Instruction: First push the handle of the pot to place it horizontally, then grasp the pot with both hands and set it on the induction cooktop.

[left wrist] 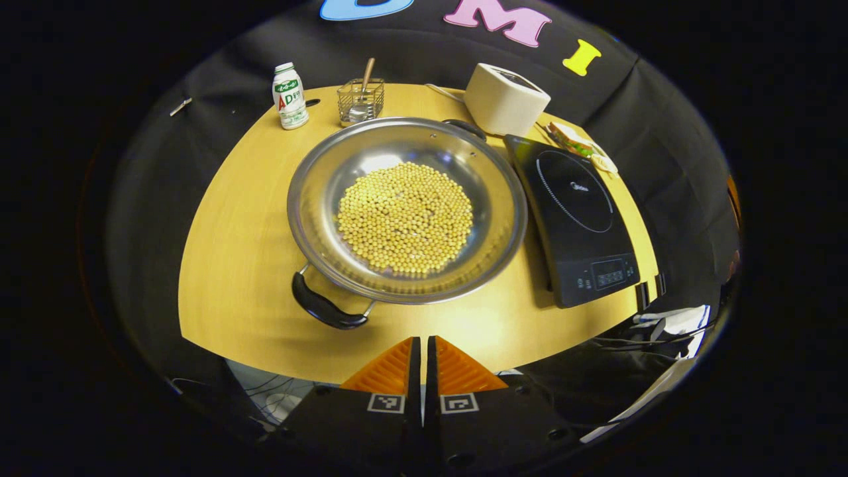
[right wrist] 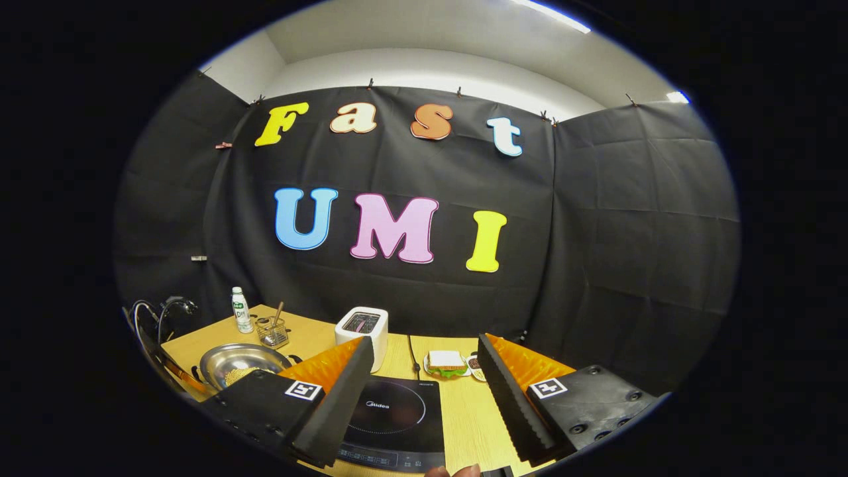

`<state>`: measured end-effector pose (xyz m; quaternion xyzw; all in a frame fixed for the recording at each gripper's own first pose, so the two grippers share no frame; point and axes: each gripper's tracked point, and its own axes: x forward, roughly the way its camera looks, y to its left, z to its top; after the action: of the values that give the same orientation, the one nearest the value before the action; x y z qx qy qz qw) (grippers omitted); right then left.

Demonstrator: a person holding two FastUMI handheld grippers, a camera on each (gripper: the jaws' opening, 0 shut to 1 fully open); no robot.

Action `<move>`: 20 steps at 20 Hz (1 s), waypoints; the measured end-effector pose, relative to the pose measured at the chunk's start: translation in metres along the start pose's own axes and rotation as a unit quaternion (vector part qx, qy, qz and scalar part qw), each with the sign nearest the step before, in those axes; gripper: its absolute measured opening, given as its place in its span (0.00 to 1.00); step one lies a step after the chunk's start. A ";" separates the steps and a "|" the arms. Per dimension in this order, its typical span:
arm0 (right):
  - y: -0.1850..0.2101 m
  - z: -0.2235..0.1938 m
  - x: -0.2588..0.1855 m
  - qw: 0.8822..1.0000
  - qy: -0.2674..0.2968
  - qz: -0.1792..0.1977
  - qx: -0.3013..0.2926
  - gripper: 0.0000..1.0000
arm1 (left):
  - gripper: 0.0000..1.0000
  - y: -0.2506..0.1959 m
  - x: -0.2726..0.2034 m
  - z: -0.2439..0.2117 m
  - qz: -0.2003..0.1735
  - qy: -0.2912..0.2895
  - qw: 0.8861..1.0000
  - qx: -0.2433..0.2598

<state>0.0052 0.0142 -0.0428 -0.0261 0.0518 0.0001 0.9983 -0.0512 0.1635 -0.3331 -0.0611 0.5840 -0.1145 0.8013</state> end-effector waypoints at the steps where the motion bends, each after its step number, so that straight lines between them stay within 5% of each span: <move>1: 0.000 -0.001 0.000 1.000 0.001 0.000 -0.001 0.98 | 0.05 0.004 0.005 0.003 -0.001 0.002 1.000 -0.001; 10: -0.001 -0.007 0.007 1.000 0.014 -0.004 -0.004 0.98 | 0.05 0.027 0.036 0.006 -0.007 0.006 1.000 -0.023; 20: 0.010 -0.013 0.020 1.000 0.023 0.001 -0.012 0.98 | 0.05 0.120 0.026 0.025 0.057 -0.011 0.991 -0.118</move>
<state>0.0242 0.0238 -0.0585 -0.0380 0.0748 0.0010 0.9965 -0.0068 0.2715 -0.3767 -0.1230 0.5869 0.0015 0.8003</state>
